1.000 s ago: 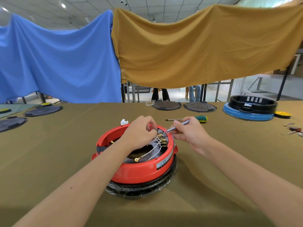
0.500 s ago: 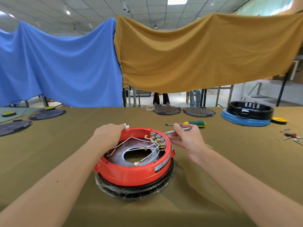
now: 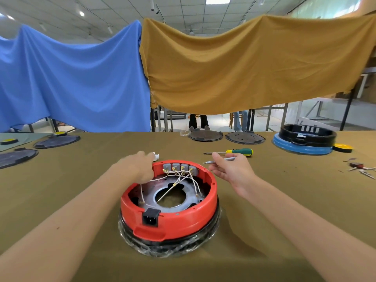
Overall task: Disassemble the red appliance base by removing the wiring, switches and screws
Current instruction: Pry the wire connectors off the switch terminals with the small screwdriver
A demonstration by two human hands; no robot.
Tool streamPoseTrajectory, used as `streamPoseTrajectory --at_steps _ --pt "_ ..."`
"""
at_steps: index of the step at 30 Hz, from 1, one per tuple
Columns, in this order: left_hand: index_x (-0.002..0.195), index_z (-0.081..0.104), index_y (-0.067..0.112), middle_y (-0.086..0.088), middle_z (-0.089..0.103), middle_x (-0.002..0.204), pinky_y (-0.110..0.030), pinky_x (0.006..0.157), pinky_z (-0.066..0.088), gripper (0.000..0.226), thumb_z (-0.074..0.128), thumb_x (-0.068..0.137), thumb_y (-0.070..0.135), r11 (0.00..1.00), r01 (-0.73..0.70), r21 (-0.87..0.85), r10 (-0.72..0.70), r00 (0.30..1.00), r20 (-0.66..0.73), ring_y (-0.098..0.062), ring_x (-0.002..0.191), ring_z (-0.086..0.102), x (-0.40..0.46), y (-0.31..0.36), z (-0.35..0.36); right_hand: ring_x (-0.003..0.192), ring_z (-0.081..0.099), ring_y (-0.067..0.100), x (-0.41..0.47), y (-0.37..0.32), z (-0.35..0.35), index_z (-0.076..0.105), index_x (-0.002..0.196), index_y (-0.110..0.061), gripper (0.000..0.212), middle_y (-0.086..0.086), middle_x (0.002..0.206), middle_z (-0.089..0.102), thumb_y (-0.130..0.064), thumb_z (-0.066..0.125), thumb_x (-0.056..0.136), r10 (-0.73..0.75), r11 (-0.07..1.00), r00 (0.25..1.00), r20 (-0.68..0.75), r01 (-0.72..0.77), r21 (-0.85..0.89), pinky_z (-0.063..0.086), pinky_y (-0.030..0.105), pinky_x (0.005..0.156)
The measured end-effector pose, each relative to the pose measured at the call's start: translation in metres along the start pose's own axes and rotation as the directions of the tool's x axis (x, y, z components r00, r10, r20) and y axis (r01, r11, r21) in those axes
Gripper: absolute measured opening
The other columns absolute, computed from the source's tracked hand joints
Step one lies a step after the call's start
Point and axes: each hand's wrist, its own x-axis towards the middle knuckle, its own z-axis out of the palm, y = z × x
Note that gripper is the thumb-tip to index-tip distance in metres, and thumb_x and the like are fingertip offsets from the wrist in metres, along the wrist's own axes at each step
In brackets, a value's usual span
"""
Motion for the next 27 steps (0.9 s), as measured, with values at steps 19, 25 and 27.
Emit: streamPoseTrajectory --at_steps 19,25,27 --pt "0.114 0.050 0.030 0.006 0.040 0.121 -0.020 0.087 0.037 0.031 0.062 0.087 0.021 0.700 -0.579 -0.418 0.492 0.815 -0.305 -0.010 0.104 0.047 -0.008 0.018 0.019 0.080 0.069 0.027 -0.003 0.008 0.039 0.035 0.121 -0.028 0.035 0.005 0.091 0.062 -0.009 0.054 0.099 -0.430 0.694 0.868 0.249 0.494 -0.524 0.055 0.049 0.083" --pt "0.096 0.067 0.021 0.002 0.051 0.107 -0.023 0.088 0.040 0.012 0.070 0.088 0.029 0.688 -0.623 -0.373 0.468 0.773 -0.429 -0.010 0.095 0.052 0.002 0.025 0.029 0.074 0.068 0.017 0.004 0.012 0.041 0.035 0.117 -0.033 0.035 -0.002 0.082 0.060 -0.011 0.056 0.099 -0.470 0.576 0.817 0.334 0.571 -0.585 0.056 0.040 0.078" --pt "0.093 0.068 0.025 0.002 0.052 0.107 -0.024 0.089 0.040 0.008 0.070 0.088 0.031 0.703 -0.608 -0.369 0.460 0.784 -0.416 -0.010 0.096 0.053 0.005 0.027 0.027 0.074 0.067 0.017 0.004 0.012 0.041 0.035 0.114 -0.035 0.036 -0.001 0.081 0.060 -0.011 0.056 0.098 -0.488 0.529 0.794 0.362 0.599 -0.602 0.054 0.036 0.076"
